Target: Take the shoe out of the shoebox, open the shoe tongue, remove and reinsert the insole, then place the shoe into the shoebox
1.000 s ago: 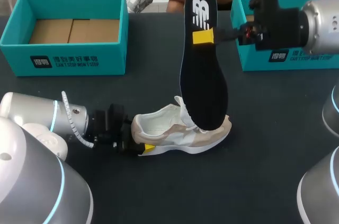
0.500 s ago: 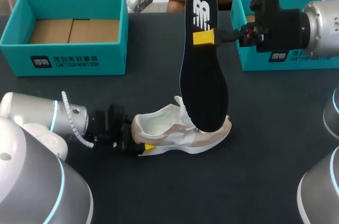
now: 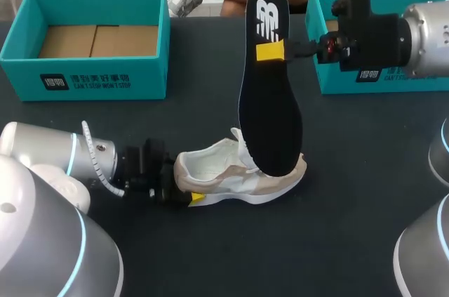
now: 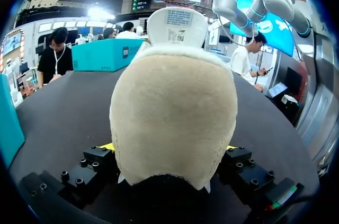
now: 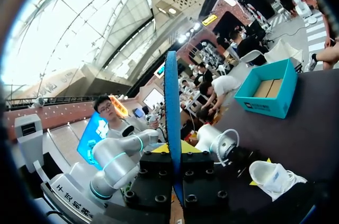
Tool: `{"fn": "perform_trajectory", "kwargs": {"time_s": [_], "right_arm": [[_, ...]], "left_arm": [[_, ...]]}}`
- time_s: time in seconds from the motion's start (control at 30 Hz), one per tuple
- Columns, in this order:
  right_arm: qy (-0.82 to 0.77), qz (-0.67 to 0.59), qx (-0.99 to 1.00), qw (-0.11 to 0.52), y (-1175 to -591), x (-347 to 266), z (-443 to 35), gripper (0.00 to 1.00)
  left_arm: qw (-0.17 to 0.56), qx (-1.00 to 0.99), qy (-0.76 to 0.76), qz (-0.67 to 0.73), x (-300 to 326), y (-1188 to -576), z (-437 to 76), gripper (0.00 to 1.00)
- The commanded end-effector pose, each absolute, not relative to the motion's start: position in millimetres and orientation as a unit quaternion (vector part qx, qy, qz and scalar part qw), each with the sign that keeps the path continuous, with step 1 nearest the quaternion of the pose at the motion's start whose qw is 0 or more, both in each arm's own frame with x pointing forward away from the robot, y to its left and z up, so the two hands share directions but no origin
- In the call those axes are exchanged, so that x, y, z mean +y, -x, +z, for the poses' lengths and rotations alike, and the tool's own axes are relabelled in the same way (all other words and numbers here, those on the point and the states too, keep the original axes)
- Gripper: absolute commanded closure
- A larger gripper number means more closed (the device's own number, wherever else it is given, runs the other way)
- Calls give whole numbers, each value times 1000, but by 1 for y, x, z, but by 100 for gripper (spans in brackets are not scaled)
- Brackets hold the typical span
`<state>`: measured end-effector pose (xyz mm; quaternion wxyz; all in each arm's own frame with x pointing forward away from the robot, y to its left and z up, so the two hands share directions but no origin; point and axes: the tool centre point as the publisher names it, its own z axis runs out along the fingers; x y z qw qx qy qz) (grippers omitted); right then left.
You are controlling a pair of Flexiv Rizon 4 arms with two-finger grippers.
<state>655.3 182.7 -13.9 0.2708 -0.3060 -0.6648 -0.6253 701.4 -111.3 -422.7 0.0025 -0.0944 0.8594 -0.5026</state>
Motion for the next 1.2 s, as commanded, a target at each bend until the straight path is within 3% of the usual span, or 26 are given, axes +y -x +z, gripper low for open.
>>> {"fn": "perform_trajectory", "kwargs": {"time_s": [0.03, 1.2], "right_arm": [[307, -626, -664, 270, -655, 185, -15, 100], [307, -626, -664, 270, -655, 185, -15, 100]], "left_arm": [[4, 863, 98, -496, -110, -694, -425, 0], [4, 877, 107, -469, -78, -707, -417, 0]]}}
